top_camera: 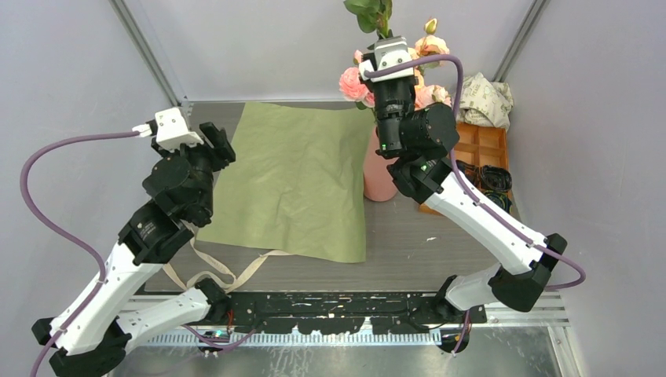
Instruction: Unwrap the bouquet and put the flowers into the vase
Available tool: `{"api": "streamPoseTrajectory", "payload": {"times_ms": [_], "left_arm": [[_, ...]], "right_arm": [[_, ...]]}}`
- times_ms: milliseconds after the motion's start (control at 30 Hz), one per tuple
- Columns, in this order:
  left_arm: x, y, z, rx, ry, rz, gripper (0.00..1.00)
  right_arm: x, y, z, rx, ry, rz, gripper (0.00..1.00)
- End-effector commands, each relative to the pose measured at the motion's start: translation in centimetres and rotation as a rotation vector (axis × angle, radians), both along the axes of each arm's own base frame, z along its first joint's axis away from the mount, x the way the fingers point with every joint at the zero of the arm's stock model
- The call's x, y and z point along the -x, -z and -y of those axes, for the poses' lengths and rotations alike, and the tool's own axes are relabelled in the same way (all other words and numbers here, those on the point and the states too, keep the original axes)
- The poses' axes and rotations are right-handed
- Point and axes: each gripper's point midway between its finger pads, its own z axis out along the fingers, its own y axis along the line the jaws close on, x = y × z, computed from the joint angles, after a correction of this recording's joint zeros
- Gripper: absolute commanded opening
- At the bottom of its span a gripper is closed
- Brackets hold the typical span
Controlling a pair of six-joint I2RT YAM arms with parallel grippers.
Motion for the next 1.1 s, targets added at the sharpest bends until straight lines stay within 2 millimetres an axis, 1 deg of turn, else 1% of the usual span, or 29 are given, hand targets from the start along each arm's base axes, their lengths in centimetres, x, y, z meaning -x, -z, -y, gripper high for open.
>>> {"api": "streamPoseTrajectory", "payload": {"times_ms": [0,100,167,467,633,767,833,900,1000,1067], "left_arm": [[0.2,-1.9,-0.1,0.052,0.001,0.049,0.63],[0.1,-1.8,0.0,0.051,0.001,0.048,0.63],[0.0,-1.8,0.1,0.051,0.006,0.047,0.63],[-0.5,-1.5,0.8,0.045,0.019,0.037,0.63],[-0.7,-1.5,1.1,0.043,0.026,0.035,0.63],[-0.8,-1.2,1.3,0.037,0.029,0.028,0.63],[-0.9,-1.2,1.4,0.036,0.029,0.027,0.63],[-0.9,-1.2,1.4,0.036,0.03,0.027,0.63],[-1.1,-1.2,1.7,0.037,0.036,0.025,0.63],[-1.2,-1.1,1.8,0.039,0.04,0.024,0.63]], "right_arm": [[0.5,-0.8,2.5,-0.115,0.002,0.026,0.01],[-0.2,0.8,3.2,-0.154,-0.009,-0.013,0.01],[-0.7,2.1,3.3,-0.169,-0.02,-0.043,0.01],[-1.7,7.3,3.9,-0.216,-0.001,-0.137,0.01],[-1.8,9.1,4.1,-0.246,-0.002,-0.175,0.01],[-1.6,10.6,4.7,-0.268,0.016,-0.209,0.08],[-1.5,11.2,5.0,-0.272,0.022,-0.221,0.14],[-1.3,11.5,5.2,-0.267,0.03,-0.231,0.24],[-1.2,11.7,5.5,-0.258,0.039,-0.249,0.49],[-0.9,11.5,5.7,-0.27,0.035,-0.247,0.71]]}}
